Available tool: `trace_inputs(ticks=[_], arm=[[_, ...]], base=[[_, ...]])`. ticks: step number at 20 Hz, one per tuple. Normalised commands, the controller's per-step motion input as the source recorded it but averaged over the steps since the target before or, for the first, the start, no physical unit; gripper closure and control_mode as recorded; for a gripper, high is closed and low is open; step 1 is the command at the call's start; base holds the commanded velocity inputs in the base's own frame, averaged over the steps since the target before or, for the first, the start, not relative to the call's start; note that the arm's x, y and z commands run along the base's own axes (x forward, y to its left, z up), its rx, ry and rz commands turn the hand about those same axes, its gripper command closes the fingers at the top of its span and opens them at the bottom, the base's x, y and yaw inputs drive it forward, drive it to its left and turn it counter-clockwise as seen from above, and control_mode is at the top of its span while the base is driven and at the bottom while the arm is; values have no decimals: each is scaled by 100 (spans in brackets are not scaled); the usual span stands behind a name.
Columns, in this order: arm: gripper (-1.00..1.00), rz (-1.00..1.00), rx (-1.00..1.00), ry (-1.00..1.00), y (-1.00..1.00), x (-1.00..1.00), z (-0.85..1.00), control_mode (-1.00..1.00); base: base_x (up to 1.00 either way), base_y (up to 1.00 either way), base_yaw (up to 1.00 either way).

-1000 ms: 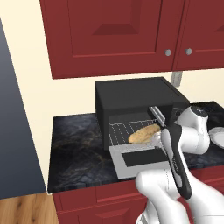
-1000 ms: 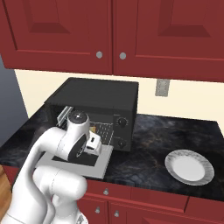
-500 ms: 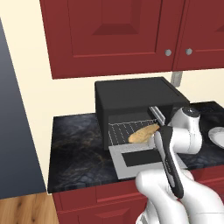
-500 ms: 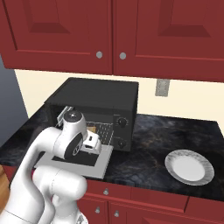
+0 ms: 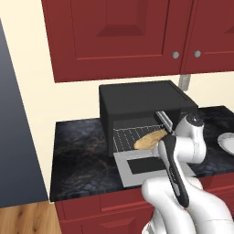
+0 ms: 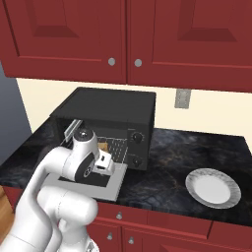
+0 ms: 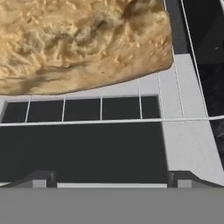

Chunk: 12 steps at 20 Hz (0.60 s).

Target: Pull the toaster oven rack outwards. Pick up the baguette from the plate and place it on the toaster oven rack. Close the toaster oven door fully and set the temperature to the lowest setting.

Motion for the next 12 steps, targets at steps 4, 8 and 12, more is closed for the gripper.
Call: trace_inputs(ticks=[4, 8, 12], arm=[[-100, 0, 0, -2, 0, 28, -12, -100], [-100, 0, 0, -7, 0, 29, -7, -100], [-100, 0, 0, -3, 0, 17, -17, -100]], base=[[0, 0, 0], [0, 0, 0], [0, 0, 0]])
